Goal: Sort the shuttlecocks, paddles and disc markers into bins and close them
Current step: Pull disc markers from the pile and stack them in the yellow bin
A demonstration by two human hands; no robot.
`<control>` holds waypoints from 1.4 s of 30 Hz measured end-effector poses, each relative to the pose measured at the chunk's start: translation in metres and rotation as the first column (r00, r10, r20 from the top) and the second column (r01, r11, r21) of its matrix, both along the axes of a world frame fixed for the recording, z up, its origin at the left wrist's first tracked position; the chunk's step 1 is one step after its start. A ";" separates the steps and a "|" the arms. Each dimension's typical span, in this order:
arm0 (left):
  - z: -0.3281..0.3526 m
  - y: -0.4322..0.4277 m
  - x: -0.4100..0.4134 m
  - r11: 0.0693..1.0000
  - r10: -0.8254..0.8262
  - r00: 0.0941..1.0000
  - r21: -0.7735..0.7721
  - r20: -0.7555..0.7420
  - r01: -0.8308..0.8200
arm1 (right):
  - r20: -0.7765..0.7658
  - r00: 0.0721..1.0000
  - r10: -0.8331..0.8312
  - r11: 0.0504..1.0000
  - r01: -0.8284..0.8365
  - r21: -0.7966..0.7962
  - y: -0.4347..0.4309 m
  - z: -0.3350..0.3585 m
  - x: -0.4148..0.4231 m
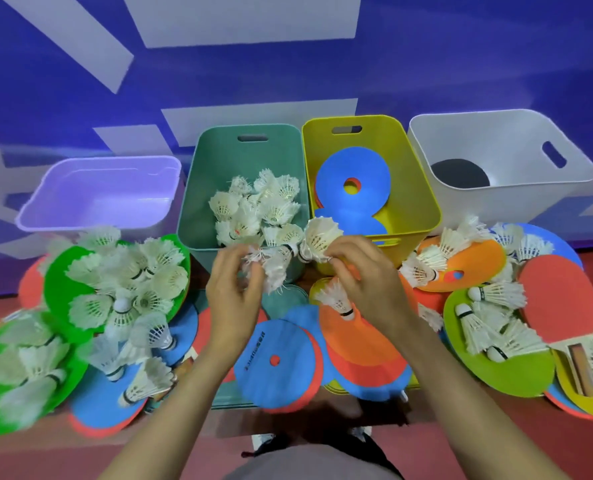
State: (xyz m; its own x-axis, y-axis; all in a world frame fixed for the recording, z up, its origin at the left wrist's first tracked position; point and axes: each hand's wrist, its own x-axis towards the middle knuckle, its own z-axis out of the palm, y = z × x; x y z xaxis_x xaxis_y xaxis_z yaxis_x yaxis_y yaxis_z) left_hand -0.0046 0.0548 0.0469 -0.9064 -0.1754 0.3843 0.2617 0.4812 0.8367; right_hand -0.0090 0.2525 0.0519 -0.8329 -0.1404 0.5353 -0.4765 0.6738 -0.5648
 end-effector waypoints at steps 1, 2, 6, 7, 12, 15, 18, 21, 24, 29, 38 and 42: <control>0.007 -0.006 -0.008 1.000 0.007 1.000 -0.017 -0.024 -0.007 | 0.004 1.000 0.002 1.000 -0.002 -0.017 -0.007 0.004 -0.007; 0.011 -0.013 -0.016 0.999 0.018 0.999 -0.038 -0.042 -0.019 | 0.001 1.000 0.000 1.000 0.000 -0.027 -0.013 0.006 -0.014; 0.019 -0.037 -0.054 0.979 0.031 0.999 -0.200 -0.031 -0.036 | 0.023 0.999 -0.024 1.000 0.025 -0.015 -0.034 0.017 -0.047; 0.019 -0.042 -0.064 0.965 0.029 0.999 -0.260 0.015 -0.024 | 0.048 0.998 -0.027 1.000 0.027 0.005 -0.038 0.019 -0.057; 0.015 -0.056 -0.110 0.814 0.070 0.960 -0.572 0.272 0.102 | 0.285 0.959 0.010 0.975 -0.073 0.209 -0.053 0.019 -0.107; 0.009 -0.055 -0.130 0.763 0.095 0.891 -0.607 0.444 0.221 | 0.446 0.895 0.010 0.928 -0.175 0.330 -0.062 0.013 -0.129; 0.000 -0.053 -0.141 0.765 0.086 0.842 -0.576 0.533 0.287 | 0.504 0.863 -0.012 0.912 -0.198 0.360 -0.066 0.006 -0.137; -0.005 -0.053 -0.140 0.824 0.056 0.911 -0.534 0.408 0.188 | 0.477 0.879 -0.008 0.923 -0.177 0.342 -0.062 0.003 -0.135; -0.008 -0.050 -0.128 0.867 -0.012 0.948 -0.470 0.318 0.169 | 0.384 0.921 0.067 0.960 -0.164 0.228 -0.050 0.001 -0.124; -0.010 -0.027 -0.093 0.905 -0.131 0.979 -0.385 0.156 0.183 | 0.304 0.947 0.103 0.982 -0.145 0.120 -0.026 0.003 -0.100; -0.043 0.040 -0.014 0.832 -0.408 0.911 -0.388 0.059 0.397 | 0.247 0.969 -0.009 1.000 0.008 0.004 0.033 -0.015 -0.019; -0.080 0.057 -0.001 0.792 -0.331 0.866 -0.389 0.373 0.471 | 0.413 0.907 -0.080 0.989 0.021 0.145 0.068 -0.051 0.005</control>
State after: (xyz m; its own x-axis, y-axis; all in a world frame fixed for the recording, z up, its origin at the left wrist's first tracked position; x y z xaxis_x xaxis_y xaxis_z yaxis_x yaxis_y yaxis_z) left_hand -0.0058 0.1121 -0.0336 -0.9320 0.3585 0.0536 0.3136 0.7234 0.6151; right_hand -0.0043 0.3202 0.0009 -0.9835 -0.1380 0.1166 -0.1806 0.7739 -0.6070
